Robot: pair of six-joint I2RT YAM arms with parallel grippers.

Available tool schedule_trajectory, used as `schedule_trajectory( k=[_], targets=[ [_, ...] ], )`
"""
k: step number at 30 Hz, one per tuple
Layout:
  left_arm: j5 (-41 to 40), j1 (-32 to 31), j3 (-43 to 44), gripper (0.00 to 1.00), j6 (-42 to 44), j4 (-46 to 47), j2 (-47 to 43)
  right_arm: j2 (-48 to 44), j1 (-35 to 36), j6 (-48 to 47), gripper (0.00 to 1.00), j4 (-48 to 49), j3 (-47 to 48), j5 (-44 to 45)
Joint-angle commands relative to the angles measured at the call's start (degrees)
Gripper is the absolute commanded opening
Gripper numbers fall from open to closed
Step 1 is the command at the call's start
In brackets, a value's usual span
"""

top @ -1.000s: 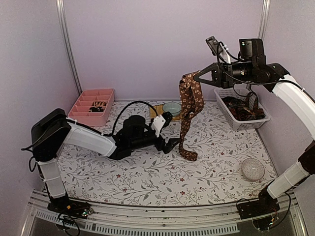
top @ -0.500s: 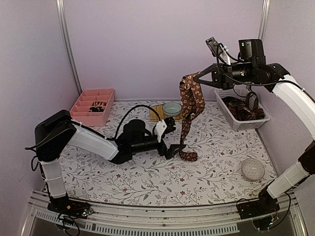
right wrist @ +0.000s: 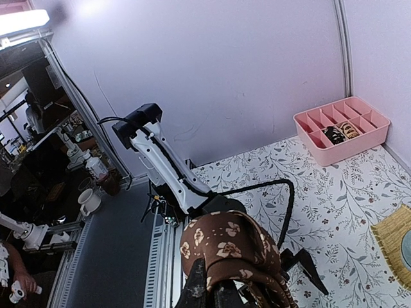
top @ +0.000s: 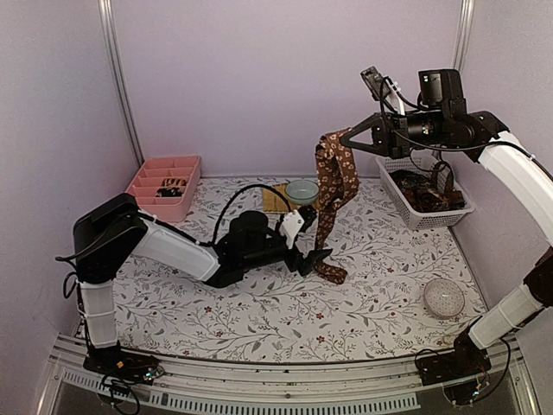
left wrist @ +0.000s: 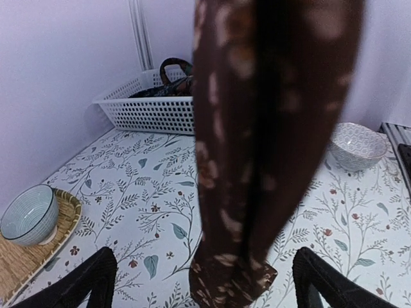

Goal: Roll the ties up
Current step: Pass from the right arm to the left

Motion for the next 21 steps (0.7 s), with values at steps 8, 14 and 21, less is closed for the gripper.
schedule_trajectory(
  k=[8,14,21],
  targets=[
    [-7.45,-1.45,2.05,0.08,3.84,-4.37,3.03,-2.57,0.16,-2.84,0.00,-3.83,2.05,0.47],
    [-27.26,-1.53,-3.32,0.00,11.37,-4.97,-6.35,-4.08,0.16,-7.28,0.00,-8.96,-0.30,2.58],
    [-45.98,1.25,-8.16,0.00,19.74,-10.14,-17.39,-5.45,0.16,-11.65,0.00,-13.43,-6.21,9.98]
  ],
)
